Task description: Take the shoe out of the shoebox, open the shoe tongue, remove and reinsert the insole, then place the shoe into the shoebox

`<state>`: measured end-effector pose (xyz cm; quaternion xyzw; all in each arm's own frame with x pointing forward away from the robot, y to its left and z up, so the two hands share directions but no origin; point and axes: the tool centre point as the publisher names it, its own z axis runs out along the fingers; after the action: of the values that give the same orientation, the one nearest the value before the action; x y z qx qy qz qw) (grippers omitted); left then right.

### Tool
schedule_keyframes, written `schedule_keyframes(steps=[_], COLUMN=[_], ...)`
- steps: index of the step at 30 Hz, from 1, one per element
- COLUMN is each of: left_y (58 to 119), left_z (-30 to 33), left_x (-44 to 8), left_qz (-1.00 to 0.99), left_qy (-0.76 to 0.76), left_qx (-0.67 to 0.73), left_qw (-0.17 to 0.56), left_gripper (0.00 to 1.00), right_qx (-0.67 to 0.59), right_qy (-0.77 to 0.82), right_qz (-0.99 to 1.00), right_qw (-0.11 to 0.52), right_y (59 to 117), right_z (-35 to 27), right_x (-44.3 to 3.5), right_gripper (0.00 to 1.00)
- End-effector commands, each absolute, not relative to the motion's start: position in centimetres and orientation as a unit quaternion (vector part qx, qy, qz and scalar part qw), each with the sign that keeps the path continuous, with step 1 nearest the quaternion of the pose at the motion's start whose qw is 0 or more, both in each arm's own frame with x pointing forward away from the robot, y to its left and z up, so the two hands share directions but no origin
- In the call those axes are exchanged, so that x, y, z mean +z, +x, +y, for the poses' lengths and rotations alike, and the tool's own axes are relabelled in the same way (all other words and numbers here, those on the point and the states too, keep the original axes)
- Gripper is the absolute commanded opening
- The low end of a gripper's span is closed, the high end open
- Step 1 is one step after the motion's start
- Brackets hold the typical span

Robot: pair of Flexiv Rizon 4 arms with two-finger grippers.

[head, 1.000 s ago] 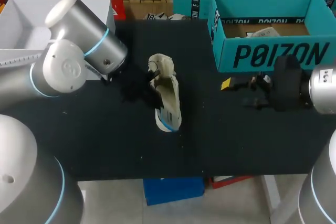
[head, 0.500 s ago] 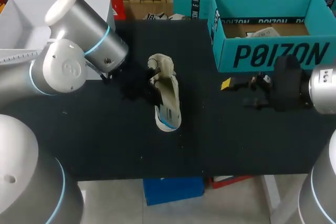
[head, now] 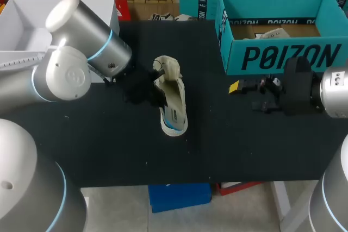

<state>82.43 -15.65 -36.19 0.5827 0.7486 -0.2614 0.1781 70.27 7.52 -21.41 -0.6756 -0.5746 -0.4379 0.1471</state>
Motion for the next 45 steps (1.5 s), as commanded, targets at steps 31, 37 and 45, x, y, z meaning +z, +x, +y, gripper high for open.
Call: schedule_keyframes(steps=[31,37,45], left_y=[80.7,79.9,79.4], left_z=[-16.7,-17.0,-17.2], left_x=[-34.9,-34.8,-35.2], left_qz=[0.742,0.734,0.732], left_qy=[0.565,0.571,0.577], left_qx=[-0.314,-0.329,-0.330], left_qw=[0.176,0.162,0.151], left_gripper=[0.97,0.44,0.00], right_qx=[-0.438,-0.438,-0.438], right_qy=[-0.676,-0.676,-0.676], right_qz=[-0.575,-0.575,-0.575], right_qw=[0.147,0.147,0.147], right_y=[70.3,70.3,70.3], right_z=[7.6,7.6,7.6], right_x=[-21.4,-21.4,-21.4], right_gripper=[1.00,1.00,1.00])
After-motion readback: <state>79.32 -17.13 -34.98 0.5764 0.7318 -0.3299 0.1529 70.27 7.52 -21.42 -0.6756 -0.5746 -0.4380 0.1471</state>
